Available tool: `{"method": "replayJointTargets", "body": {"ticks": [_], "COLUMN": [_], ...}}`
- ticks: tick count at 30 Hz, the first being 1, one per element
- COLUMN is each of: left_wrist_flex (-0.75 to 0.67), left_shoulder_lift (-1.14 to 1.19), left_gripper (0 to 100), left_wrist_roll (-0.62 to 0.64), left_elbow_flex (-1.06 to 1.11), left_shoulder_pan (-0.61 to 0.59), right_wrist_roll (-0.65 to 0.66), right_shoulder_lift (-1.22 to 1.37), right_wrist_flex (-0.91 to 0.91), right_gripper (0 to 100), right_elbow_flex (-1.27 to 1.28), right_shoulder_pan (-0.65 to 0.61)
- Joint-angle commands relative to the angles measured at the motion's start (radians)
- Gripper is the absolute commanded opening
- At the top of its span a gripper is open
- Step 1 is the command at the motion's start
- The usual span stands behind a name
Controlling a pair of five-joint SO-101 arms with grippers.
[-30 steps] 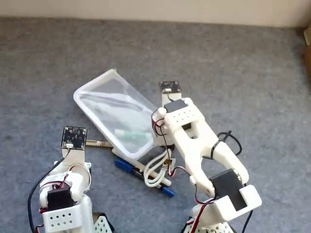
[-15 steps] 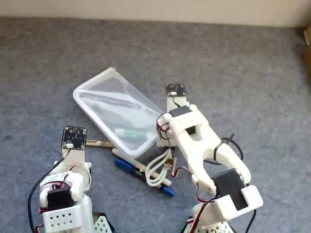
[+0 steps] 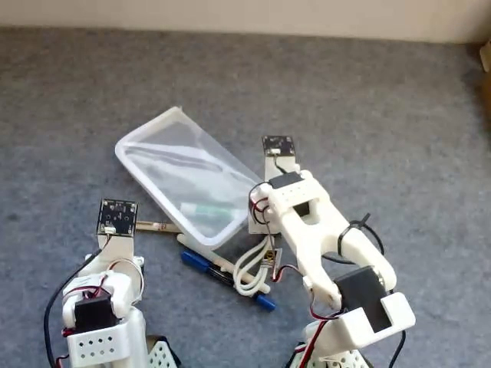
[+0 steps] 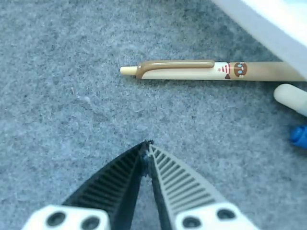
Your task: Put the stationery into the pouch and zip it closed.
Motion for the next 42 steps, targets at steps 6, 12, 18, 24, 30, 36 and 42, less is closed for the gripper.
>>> {"method": "replayJointTargets", "body": {"ticks": [6, 12, 18, 24, 30, 36, 42], "left_wrist_flex": [0.008, 0.008, 0.008, 0.008, 0.008, 0.008, 0.008], "left_shoulder_lift": [-0.004, -0.004, -0.004, -0.004, -0.004, -0.004, -0.004], "left_gripper": [1, 1, 1, 1, 1, 1, 1], "left_wrist_roll": [0.011, 0.011, 0.011, 0.011, 0.011, 0.011, 0.011], "left_elbow_flex": [0.022, 0.022, 0.022, 0.022, 0.022, 0.022, 0.022], "left_shoulder_pan": [-0.010, -0.010, -0.010, -0.010, -0.010, -0.010, -0.010], "right_wrist_roll": [0.051, 0.064, 0.175, 0.242, 0.308, 0.315, 0.382], "right_shoulder_lift": [-0.179, -0.387, -0.496, -0.549, -0.545, -0.544, -0.544], "right_wrist_flex": [0.038, 0.038, 0.076, 0.185, 0.232, 0.197, 0.024], "right_gripper": [0.3, 0.3, 0.3, 0.3, 0.3, 0.3, 0.3], "right_elbow_flex": [-0.002, 0.061, 0.059, -0.114, -0.355, -0.473, -0.487], "right_shoulder_pan": [0.007, 0.010, 0.007, 0.005, 0.007, 0.008, 0.013]}}
